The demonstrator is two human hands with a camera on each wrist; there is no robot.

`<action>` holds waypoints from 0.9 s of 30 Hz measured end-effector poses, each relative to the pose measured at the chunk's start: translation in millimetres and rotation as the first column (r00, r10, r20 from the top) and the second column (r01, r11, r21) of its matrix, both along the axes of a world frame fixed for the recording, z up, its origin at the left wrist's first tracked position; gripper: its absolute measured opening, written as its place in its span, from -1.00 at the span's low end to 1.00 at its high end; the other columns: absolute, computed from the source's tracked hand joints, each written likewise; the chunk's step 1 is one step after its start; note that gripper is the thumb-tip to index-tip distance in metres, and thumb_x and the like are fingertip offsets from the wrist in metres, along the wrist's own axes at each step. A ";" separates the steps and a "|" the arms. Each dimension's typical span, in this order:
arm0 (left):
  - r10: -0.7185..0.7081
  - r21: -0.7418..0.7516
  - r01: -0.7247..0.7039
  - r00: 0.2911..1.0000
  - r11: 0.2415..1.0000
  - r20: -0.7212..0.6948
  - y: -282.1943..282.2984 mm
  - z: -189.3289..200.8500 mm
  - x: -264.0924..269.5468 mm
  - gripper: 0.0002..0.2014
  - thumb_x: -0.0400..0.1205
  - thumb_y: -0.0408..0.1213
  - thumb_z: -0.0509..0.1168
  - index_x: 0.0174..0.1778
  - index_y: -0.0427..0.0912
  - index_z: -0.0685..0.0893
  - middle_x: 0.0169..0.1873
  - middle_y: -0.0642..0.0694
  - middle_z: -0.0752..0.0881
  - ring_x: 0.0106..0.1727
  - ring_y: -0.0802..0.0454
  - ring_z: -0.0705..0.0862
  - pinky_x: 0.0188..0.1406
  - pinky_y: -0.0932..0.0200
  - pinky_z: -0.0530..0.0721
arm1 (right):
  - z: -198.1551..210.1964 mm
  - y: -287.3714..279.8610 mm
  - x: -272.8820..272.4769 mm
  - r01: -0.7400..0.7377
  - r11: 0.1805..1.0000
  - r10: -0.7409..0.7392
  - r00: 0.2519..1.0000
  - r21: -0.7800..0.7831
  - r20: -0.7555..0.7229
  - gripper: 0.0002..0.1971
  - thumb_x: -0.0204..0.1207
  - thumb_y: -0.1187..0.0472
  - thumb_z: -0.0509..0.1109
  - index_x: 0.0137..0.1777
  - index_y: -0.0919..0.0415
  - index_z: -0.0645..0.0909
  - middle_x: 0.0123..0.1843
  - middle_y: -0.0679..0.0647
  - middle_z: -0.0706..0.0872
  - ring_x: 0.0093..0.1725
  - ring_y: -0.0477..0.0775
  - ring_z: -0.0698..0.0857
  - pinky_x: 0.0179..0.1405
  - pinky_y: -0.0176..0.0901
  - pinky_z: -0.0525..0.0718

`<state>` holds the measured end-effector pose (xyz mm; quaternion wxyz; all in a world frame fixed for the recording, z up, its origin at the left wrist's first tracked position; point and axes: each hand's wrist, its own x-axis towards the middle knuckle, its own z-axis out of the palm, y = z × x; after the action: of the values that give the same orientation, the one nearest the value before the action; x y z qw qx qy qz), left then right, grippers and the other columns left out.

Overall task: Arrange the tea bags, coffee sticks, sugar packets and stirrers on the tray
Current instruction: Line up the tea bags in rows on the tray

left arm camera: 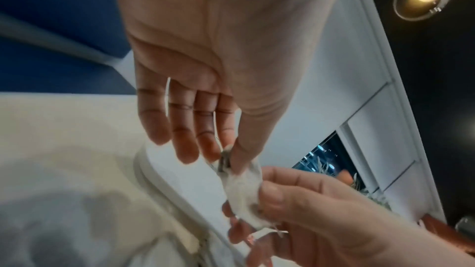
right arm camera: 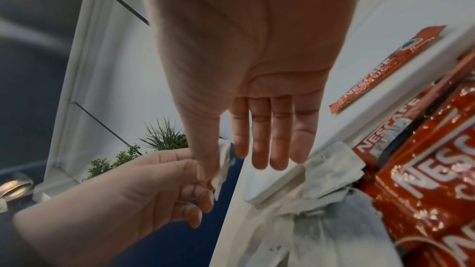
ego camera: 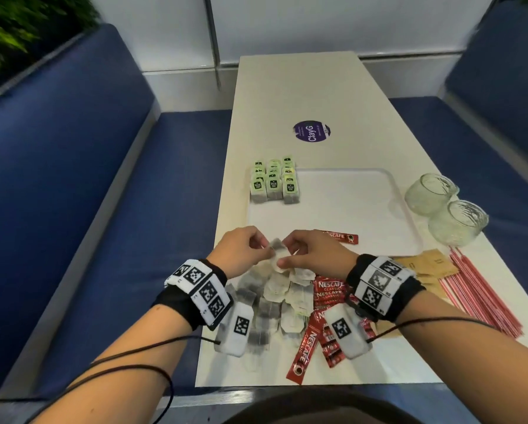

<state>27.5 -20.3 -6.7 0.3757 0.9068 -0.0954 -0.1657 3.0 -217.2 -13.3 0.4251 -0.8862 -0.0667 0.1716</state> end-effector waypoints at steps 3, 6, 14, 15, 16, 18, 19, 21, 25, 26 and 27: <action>-0.038 0.036 0.041 0.996 0.999 -0.076 -8.9 -1.5 -7.0 -0.73 0.48 0.00 0.53 -0.11 -0.04 0.63 -0.19 -0.02 0.75 -0.23 0.08 0.70 -0.23 0.22 0.62 | 1.9 -5.2 -3.1 -0.041 0.998 0.040 0.999 -0.042 -0.024 -0.84 0.49 0.06 0.53 -0.24 0.05 0.63 -0.34 -0.09 0.68 -0.40 -0.19 0.62 -0.36 -0.32 0.56; -0.070 0.415 0.112 0.991 0.903 -0.115 -12.8 -4.7 -10.6 -0.47 0.40 0.38 0.40 -0.03 -0.03 0.68 -0.19 -0.07 0.73 -0.26 0.08 0.63 -0.27 0.14 0.60 | 6.4 -13.8 -5.7 -0.003 0.991 0.003 1.000 -0.136 0.000 -0.85 0.57 0.10 0.45 -0.21 0.08 0.59 -0.31 -0.06 0.64 -0.34 -0.11 0.61 -0.35 -0.28 0.52; -0.103 0.540 0.236 0.959 0.808 -0.265 -23.9 -10.8 -6.9 -0.42 0.30 0.46 0.41 -0.33 -0.07 0.65 -0.26 0.01 0.77 -0.21 0.02 0.74 -0.22 0.16 0.65 | 12.2 -20.5 -10.2 0.119 0.993 -0.119 0.992 -0.017 -0.045 -0.87 0.69 0.21 0.24 0.16 0.21 0.52 -0.23 0.32 0.76 -0.36 0.20 0.78 -0.26 0.02 0.80; -0.106 0.523 0.244 0.954 0.817 -0.279 -24.5 -11.3 -5.8 -0.45 0.32 0.40 0.46 -0.32 -0.09 0.65 -0.27 0.00 0.78 -0.21 0.00 0.75 -0.23 0.16 0.65 | 12.3 -20.0 -10.0 0.113 0.993 -0.114 0.993 -0.034 -0.018 -0.86 0.69 0.23 0.25 0.18 0.23 0.54 -0.19 0.28 0.73 -0.39 0.10 0.75 -0.32 -0.11 0.78; -0.106 0.500 0.243 0.952 0.831 -0.288 -24.3 -12.0 -4.8 -0.49 0.34 0.32 0.50 -0.33 -0.11 0.65 -0.27 -0.02 0.78 -0.19 -0.03 0.76 -0.23 0.16 0.65 | 12.1 -19.4 -9.7 0.106 0.993 -0.106 0.994 -0.047 0.007 -0.85 0.68 0.26 0.26 0.19 0.25 0.56 -0.15 0.22 0.69 -0.40 0.00 0.73 -0.38 -0.24 0.73; -0.098 0.445 0.218 0.956 0.869 -0.277 -22.2 -12.6 -3.1 -0.60 0.38 0.15 0.55 -0.35 -0.12 0.65 -0.32 -0.04 0.77 -0.20 -0.05 0.77 -0.26 0.16 0.63 | 10.9 -20.1 -8.2 0.104 0.992 -0.100 0.994 -0.076 0.052 -0.86 0.66 0.30 0.30 0.16 0.26 0.62 -0.15 0.10 0.65 -0.41 -0.13 0.68 -0.47 -0.46 0.60; -0.097 0.415 0.200 0.962 0.888 -0.256 -21.0 -11.8 -2.3 -0.66 0.41 0.07 0.56 -0.34 -0.12 0.66 -0.32 -0.04 0.75 -0.21 -0.04 0.75 -0.26 0.16 0.63 | 11.4 -20.9 -7.6 0.102 0.990 -0.095 0.993 -0.096 0.076 -0.87 0.64 0.30 0.33 0.13 0.25 0.65 -0.17 0.05 0.65 -0.41 -0.16 0.67 -0.48 -0.50 0.54; -0.099 0.365 0.162 0.977 0.917 -0.186 -18.1 -5.6 -1.0 -0.79 0.48 -0.05 0.52 -0.23 -0.10 0.71 -0.23 -0.02 0.74 -0.14 -0.01 0.73 -0.15 0.13 0.68 | 14.9 -23.4 -5.7 0.068 0.985 -0.048 0.991 -0.160 0.127 -0.87 0.58 0.23 0.42 0.08 0.23 0.69 -0.18 -0.03 0.66 -0.33 -0.16 0.64 -0.42 -0.51 0.49; -0.050 0.276 0.046 0.999 0.960 0.007 -12.9 17.5 5.6 -0.86 0.52 -0.09 0.46 -0.09 0.01 0.67 -0.10 0.06 0.68 -0.03 0.02 0.67 -0.12 0.14 0.60 | 27.4 -26.1 2.7 -0.006 0.988 0.034 0.984 -0.157 0.174 -0.84 0.42 0.03 0.58 -0.12 0.09 0.75 -0.14 -0.07 0.71 -0.20 -0.17 0.63 -0.20 -0.30 0.55; -0.046 0.255 0.033 0.998 0.966 0.046 -12.9 23.0 7.3 -0.88 0.53 -0.10 0.45 -0.09 0.04 0.67 -0.08 0.07 0.70 -0.02 0.02 0.67 -0.16 0.15 0.57 | 29.9 -25.8 4.3 -0.038 0.987 0.066 0.982 -0.154 0.178 -0.84 0.39 0.00 0.60 -0.17 0.05 0.73 -0.12 -0.08 0.69 -0.18 -0.16 0.64 -0.17 -0.29 0.59; -0.054 0.237 0.035 0.996 0.971 0.074 -13.6 28.0 8.9 -0.90 0.53 -0.12 0.44 -0.08 0.06 0.68 -0.09 0.09 0.70 -0.03 0.03 0.67 -0.20 0.16 0.55 | 32.6 -25.3 6.8 -0.072 0.985 0.101 0.978 -0.159 0.183 -0.83 0.37 -0.02 0.60 -0.20 0.02 0.72 -0.09 -0.09 0.68 -0.15 -0.15 0.64 -0.13 -0.28 0.61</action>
<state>36.4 -33.9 21.3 0.2576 0.9485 -0.1104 -0.1477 9.8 -242.5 19.3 0.3403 -0.9246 -0.1324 0.1088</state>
